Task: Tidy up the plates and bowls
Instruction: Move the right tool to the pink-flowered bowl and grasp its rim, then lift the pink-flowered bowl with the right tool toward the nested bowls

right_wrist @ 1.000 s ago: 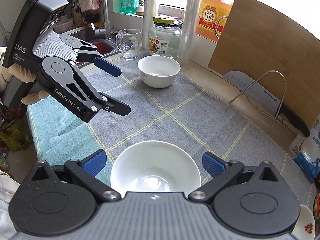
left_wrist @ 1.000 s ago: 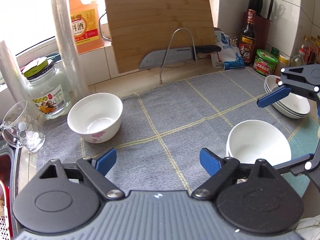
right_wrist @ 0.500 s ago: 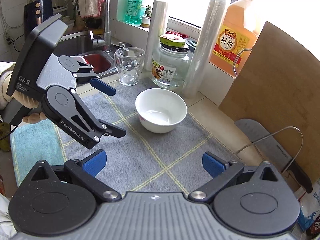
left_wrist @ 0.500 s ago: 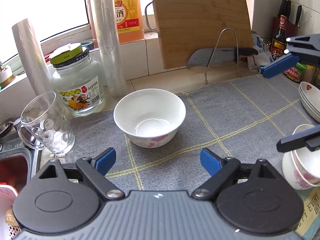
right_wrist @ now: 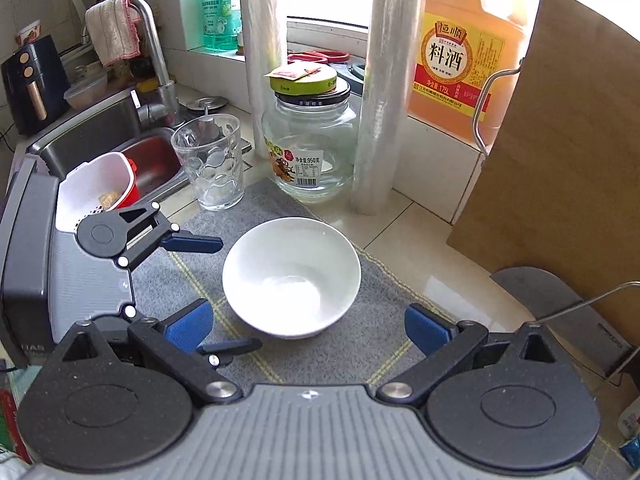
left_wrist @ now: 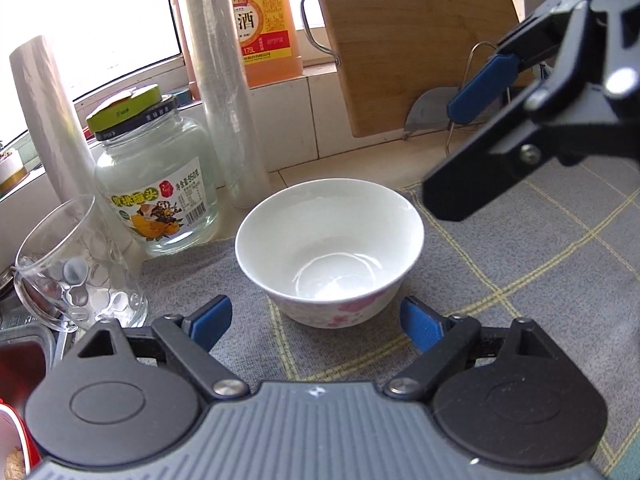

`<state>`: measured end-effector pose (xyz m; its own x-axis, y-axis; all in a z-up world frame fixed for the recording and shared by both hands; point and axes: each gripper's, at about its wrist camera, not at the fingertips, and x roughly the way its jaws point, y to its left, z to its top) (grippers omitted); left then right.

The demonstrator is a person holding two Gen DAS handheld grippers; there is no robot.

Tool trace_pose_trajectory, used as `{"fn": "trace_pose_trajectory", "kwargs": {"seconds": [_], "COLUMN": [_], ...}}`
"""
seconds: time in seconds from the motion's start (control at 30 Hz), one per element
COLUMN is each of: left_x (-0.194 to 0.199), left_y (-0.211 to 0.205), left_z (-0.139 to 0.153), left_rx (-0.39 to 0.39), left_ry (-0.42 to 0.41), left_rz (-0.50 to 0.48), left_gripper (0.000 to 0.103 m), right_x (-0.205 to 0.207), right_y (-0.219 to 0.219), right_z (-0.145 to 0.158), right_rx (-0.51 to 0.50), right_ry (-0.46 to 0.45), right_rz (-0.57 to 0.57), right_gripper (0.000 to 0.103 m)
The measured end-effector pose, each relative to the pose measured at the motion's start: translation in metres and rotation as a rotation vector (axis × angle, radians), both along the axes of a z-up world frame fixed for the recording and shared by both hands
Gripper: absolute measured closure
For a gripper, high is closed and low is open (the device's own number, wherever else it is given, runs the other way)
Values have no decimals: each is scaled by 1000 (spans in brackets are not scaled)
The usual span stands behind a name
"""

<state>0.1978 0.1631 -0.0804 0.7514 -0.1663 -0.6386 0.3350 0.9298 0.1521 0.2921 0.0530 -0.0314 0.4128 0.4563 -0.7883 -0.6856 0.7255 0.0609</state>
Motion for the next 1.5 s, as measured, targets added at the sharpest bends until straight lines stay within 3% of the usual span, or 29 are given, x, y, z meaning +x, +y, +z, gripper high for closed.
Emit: {"fn": "trace_pose_trajectory", "kwargs": {"seconds": [0.47,0.83,1.5], "left_x": [12,16,16], "left_y": [-3,-6,-4], "left_z": [-7,-5,-5], "left_rx": [-17,-7,-9], "left_ry": [0,-27,-18], "left_rz": [8,-37,-48], "left_gripper": [12,15,15], "right_x": [55,70,72], "right_y": [32,45,46], "right_z": [-37,-50,-53], "right_rx": [0,-2,-3], "right_ry": [100,135,159], "right_rz": [21,49,54], "right_gripper": [4,24,24]}}
